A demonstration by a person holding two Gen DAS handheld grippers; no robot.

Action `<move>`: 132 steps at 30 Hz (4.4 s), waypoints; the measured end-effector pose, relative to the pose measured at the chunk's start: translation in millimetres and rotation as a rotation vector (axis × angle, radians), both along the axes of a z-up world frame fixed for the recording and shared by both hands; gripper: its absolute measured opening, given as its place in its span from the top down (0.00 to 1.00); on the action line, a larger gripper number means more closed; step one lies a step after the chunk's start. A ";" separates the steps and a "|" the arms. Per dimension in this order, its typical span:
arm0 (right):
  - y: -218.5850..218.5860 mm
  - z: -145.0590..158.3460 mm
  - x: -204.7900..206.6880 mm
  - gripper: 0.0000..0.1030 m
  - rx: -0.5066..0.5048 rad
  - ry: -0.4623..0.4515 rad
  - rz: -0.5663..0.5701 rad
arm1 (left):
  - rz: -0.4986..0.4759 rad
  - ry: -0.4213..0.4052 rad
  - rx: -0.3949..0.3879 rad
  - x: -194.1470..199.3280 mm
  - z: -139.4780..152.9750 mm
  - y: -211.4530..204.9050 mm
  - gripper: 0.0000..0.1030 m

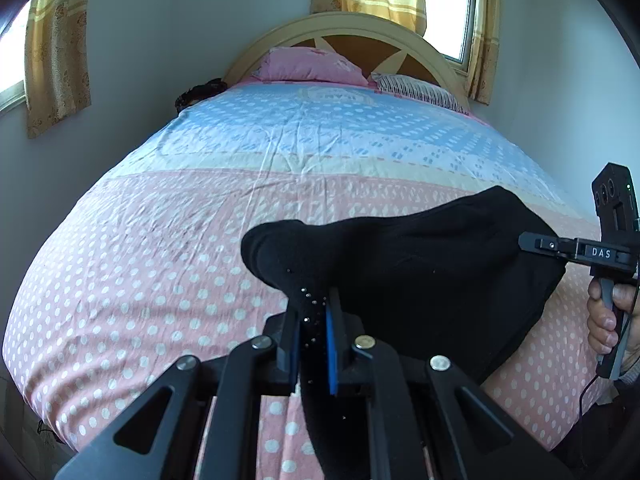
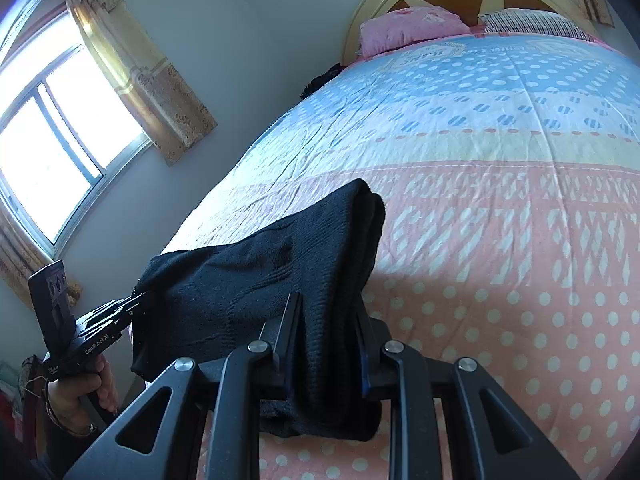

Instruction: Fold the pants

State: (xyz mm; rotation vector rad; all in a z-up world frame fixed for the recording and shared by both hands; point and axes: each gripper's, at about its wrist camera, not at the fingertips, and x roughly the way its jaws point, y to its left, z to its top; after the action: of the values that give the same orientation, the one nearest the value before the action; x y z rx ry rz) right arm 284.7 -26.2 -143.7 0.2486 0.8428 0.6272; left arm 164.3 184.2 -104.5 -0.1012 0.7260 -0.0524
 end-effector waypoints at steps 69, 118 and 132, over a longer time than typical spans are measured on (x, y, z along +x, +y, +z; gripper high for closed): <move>-24.9 23.8 -66.4 0.44 -0.263 -0.104 -0.266 | 0.139 -0.032 0.076 -71.9 -5.1 22.4 0.02; 28.3 79.4 -190.3 0.34 -0.325 -0.412 -0.136 | 0.172 -0.228 0.024 -110.0 57.2 -5.6 0.00; 29.7 73.7 -189.5 0.34 -0.322 -0.397 -0.135 | 0.168 -0.216 0.034 -107.7 53.5 -7.3 0.00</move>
State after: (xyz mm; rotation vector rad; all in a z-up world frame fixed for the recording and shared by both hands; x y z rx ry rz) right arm 95.3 3.5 -70.0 -0.1098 0.5264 0.3877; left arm 56.6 176.9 -51.0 -0.1213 0.5006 0.1083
